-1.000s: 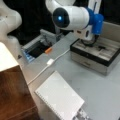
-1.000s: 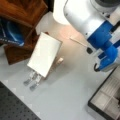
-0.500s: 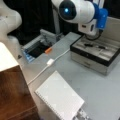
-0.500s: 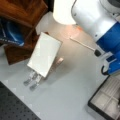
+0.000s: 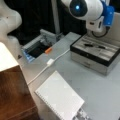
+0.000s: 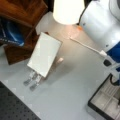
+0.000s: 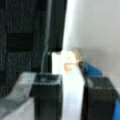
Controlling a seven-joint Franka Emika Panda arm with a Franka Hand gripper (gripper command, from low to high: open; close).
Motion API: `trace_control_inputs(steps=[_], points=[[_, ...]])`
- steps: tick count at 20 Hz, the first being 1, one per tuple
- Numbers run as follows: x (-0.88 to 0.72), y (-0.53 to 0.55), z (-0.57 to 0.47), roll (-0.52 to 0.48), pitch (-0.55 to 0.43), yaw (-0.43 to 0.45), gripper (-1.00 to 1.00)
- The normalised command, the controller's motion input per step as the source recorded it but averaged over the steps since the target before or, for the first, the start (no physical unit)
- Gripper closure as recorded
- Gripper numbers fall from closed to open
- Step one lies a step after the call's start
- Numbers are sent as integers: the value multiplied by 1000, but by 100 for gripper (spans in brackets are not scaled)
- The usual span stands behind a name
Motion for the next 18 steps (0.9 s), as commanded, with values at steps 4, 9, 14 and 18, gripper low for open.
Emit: trace_control_inputs(steps=[4,9,14,18], points=[[242,225,41,1,83,-37,-100],[195,246,49,37,85,-47,-100],[198,288,56,31,80,-46,-100],[197,225,77,24,90,-47,-100]])
